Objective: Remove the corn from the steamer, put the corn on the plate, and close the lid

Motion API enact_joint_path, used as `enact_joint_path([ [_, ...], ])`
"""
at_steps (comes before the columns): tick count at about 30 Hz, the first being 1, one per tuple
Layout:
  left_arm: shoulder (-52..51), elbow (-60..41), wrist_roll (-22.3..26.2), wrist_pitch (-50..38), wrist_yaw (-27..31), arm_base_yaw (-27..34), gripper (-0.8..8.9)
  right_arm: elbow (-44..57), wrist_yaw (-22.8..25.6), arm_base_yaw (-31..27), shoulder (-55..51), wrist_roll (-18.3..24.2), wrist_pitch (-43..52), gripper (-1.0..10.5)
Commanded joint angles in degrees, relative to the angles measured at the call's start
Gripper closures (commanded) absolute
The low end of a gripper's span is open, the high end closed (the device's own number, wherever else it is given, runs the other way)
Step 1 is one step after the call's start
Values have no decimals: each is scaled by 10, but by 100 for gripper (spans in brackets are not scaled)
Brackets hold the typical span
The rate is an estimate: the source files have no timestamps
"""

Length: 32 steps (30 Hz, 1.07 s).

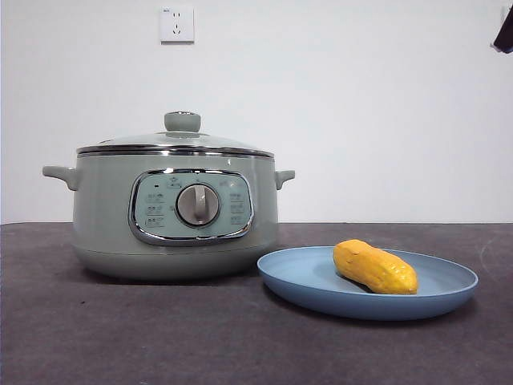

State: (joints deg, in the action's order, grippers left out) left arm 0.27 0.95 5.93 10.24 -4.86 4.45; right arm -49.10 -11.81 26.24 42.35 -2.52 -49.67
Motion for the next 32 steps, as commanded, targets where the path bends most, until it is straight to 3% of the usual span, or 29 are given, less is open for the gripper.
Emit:
enact_joint_path([
  [1,-2,-8,-4,-3,2,2,817,3,2,0,0,0,3,946],
  [10,-2,-8,-4,-3,2,2,817,3,18,-4,-15,12,10,946],
  [20,-2,-8,-4,-3,2,2,817,27,30,-157,-148,9,150,946],
  [25,-2,-8,-4,-3,2,2,817,120,32,-221,-220,2,279,946],
  [29,-2,-8,-4,-3,2,2,817,234,38,-233,-283,-2,381,946],
  [32,-2,-8,-4,-3,2,2,817,312,79,-233,-320,-4,425,946],
])
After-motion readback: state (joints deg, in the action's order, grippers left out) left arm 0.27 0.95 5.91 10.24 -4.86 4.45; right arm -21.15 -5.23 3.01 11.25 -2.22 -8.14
